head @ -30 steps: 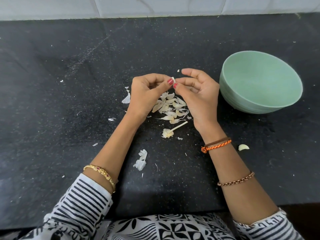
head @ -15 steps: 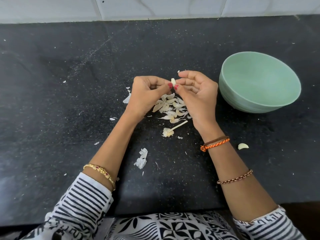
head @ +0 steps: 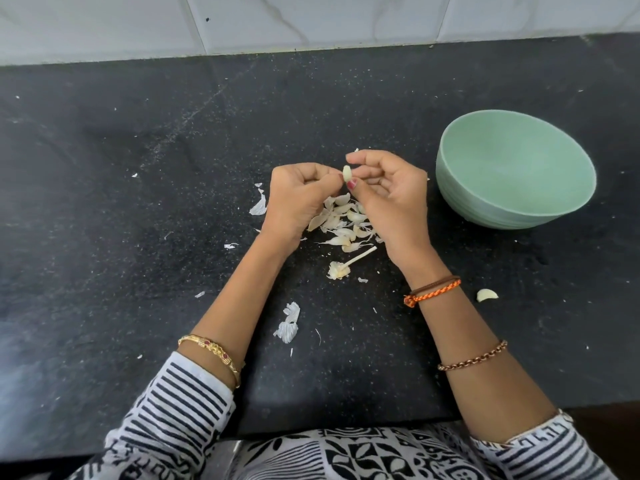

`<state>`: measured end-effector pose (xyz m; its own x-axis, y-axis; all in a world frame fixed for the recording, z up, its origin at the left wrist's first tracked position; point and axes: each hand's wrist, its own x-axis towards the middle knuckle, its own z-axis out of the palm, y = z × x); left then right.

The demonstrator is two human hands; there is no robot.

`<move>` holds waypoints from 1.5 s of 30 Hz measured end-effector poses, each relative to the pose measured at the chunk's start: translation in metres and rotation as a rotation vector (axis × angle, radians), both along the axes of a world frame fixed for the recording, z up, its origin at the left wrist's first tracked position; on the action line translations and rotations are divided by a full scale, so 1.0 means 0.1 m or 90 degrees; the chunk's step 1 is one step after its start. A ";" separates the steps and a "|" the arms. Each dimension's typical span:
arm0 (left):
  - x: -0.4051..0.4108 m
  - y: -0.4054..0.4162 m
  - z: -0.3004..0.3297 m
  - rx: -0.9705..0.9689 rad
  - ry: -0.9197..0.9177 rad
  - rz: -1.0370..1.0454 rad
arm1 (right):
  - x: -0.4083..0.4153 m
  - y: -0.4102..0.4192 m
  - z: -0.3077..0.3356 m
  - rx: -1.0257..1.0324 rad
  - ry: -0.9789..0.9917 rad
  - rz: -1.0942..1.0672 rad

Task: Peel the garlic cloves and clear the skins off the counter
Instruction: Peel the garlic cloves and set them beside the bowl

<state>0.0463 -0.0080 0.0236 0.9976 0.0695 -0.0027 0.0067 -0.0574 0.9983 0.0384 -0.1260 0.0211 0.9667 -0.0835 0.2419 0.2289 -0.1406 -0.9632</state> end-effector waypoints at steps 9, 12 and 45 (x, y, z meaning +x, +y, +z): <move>0.03 0.02 -0.07 0.061 -0.065 0.039 | -0.01 -0.06 0.08 0.156 0.141 0.041; 0.01 -0.01 -0.06 0.142 -0.091 0.018 | -0.03 -0.06 0.11 0.103 0.105 -0.023; -0.32 -0.16 -0.25 0.322 -0.277 0.008 | -1.17 -0.68 -0.28 -0.408 0.075 -0.498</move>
<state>0.0145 -0.0240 -0.0012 0.8996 -0.0320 0.4355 -0.3866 -0.5219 0.7604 -0.0791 -0.1938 -0.0066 0.7167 -0.5906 0.3708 -0.2401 -0.7082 -0.6639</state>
